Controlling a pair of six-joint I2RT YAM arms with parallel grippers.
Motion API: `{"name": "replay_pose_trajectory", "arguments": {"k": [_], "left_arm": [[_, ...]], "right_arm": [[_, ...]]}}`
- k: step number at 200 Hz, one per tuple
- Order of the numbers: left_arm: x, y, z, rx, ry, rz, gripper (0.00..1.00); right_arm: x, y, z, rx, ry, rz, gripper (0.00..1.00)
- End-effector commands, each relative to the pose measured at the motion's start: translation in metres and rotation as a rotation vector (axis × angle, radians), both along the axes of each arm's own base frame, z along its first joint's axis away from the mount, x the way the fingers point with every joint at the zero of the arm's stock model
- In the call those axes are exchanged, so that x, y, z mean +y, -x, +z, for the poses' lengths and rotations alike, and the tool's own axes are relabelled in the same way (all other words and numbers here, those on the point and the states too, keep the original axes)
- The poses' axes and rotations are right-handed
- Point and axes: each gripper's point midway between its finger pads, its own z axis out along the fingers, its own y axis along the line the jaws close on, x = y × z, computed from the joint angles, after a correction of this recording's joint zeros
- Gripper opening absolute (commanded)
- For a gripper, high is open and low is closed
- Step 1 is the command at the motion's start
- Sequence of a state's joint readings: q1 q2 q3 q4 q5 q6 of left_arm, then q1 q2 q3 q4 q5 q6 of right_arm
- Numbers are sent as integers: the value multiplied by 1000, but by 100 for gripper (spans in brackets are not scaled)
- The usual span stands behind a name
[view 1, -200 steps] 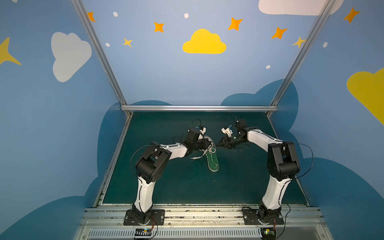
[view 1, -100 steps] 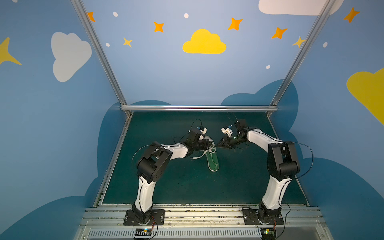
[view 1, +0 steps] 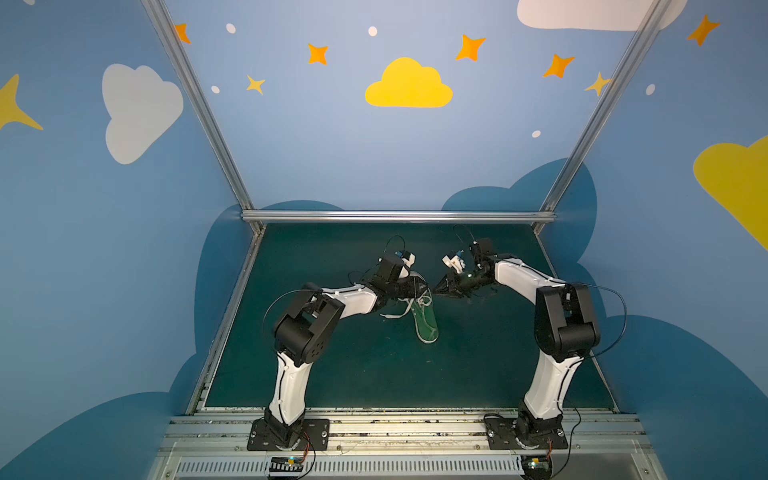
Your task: Tie the shoes
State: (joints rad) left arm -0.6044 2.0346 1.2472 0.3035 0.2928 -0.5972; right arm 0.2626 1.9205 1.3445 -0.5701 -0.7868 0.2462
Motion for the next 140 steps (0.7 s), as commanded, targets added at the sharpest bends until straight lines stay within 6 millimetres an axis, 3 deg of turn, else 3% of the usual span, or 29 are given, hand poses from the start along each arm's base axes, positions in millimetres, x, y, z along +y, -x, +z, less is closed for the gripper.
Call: {"name": "replay_pose_trajectory", "arguments": {"k": [1, 43, 82, 140], "left_arm": [[0, -4, 22, -42, -1, -17, 46], [5, -8, 29, -62, -20, -30, 57], [16, -12, 40, -104, -44, -49, 61], [55, 17, 56, -280, -277, -386, 60]], "right_arm": [[-1, 1, 2, -1, -8, 3, 24], [-2, 0, 4, -5, -9, -1, 25], [-3, 0, 6, -5, -12, -4, 25], [-10, 3, 14, -12, -33, -20, 26]]}}
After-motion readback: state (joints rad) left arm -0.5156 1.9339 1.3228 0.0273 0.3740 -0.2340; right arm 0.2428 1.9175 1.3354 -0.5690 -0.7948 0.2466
